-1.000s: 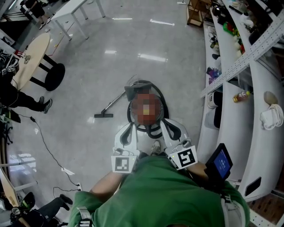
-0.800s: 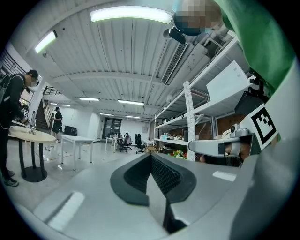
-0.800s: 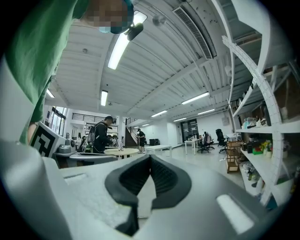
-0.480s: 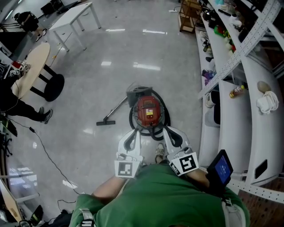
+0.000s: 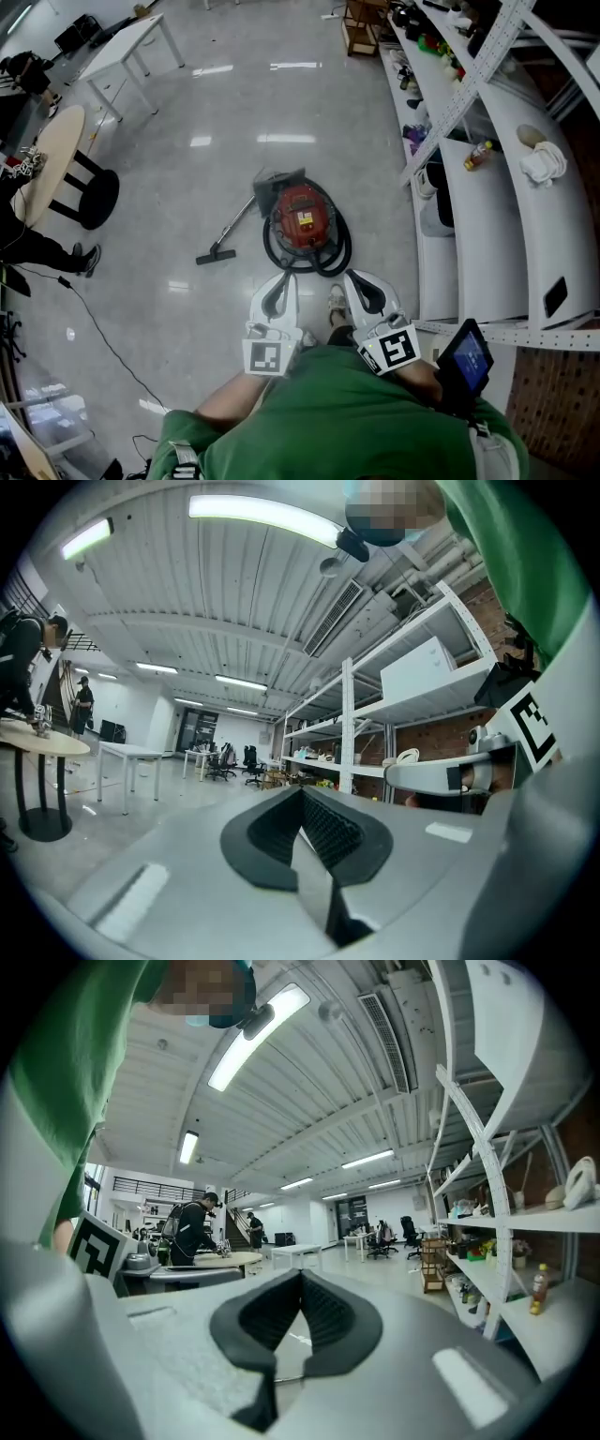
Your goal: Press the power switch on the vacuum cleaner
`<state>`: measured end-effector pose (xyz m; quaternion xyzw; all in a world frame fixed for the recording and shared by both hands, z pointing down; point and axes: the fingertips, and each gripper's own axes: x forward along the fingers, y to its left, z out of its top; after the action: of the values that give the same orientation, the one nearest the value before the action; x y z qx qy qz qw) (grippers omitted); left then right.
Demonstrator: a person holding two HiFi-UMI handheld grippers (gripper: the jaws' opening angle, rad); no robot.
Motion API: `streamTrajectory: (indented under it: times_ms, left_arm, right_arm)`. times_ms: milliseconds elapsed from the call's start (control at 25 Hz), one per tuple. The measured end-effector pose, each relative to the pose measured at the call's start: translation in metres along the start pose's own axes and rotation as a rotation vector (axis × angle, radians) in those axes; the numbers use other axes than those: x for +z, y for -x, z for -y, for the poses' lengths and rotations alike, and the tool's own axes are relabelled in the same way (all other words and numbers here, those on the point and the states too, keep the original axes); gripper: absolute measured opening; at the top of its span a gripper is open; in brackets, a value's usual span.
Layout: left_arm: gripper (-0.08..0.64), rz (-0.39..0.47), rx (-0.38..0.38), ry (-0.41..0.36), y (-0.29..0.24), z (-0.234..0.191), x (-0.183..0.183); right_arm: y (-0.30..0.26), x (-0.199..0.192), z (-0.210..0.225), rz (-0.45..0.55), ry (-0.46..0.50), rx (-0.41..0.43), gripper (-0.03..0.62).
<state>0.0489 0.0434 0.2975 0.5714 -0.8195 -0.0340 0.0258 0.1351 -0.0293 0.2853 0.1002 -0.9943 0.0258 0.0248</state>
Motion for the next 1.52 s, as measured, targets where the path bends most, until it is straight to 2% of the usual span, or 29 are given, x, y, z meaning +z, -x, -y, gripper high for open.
streamTrajectory:
  times_ms: [240, 440, 960, 1520]
  left_arm:
    - [0.006, -0.005, -0.019, 0.001, 0.02, 0.015, -0.001]
    - [0.006, -0.009, -0.004, 0.013, 0.027, 0.024, 0.003]
    - [0.006, -0.003, 0.051, -0.003, 0.016, 0.05, 0.011]
    - [0.006, -0.006, 0.059, -0.006, 0.017, 0.064, 0.003]
  right_arm:
    - [0.025, 0.001, -0.014, -0.012, -0.006, -0.034, 0.002]
    - [0.035, 0.006, -0.015, -0.009, 0.013, -0.026, 0.002]
    - [0.057, 0.007, 0.012, -0.008, -0.005, -0.001, 0.002]
    - [0.066, -0.001, 0.019, -0.028, 0.003, 0.001, 0.002]
